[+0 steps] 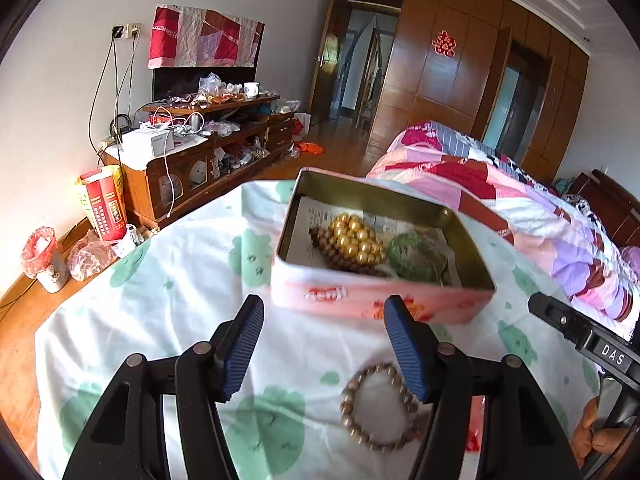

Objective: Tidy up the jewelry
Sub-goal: 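Withdraw both grippers from the tin back toward the remaining jewelry, then grasp the grey bead bracelet with the left gripper while the right gripper grasps the pink bangle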

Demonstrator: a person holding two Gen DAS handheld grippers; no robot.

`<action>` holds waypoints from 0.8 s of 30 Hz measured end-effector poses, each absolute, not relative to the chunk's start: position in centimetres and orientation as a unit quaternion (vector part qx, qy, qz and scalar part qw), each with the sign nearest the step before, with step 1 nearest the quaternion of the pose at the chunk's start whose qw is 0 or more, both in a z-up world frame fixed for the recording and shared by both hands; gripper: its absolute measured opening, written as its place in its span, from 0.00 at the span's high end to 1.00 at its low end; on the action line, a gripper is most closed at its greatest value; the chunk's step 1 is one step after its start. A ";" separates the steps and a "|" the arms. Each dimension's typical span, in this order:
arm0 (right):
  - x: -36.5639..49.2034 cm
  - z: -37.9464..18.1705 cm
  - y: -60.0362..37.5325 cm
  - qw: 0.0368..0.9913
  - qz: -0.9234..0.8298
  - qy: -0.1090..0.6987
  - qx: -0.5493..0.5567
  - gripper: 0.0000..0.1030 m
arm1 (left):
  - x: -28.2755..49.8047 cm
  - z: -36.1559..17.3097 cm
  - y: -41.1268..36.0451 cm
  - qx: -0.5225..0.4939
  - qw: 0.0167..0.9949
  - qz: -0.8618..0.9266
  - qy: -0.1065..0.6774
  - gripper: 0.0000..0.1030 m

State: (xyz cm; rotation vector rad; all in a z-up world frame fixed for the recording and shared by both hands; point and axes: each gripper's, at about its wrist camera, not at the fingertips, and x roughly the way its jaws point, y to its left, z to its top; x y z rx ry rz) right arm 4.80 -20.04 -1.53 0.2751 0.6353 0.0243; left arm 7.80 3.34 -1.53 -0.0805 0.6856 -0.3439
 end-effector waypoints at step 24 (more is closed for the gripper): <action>2.8 -4.7 -17.7 0.901 0.064 0.421 0.077 0.57 | 6.8 -5.0 1.3 0.035 0.875 -0.183 0.447 0.43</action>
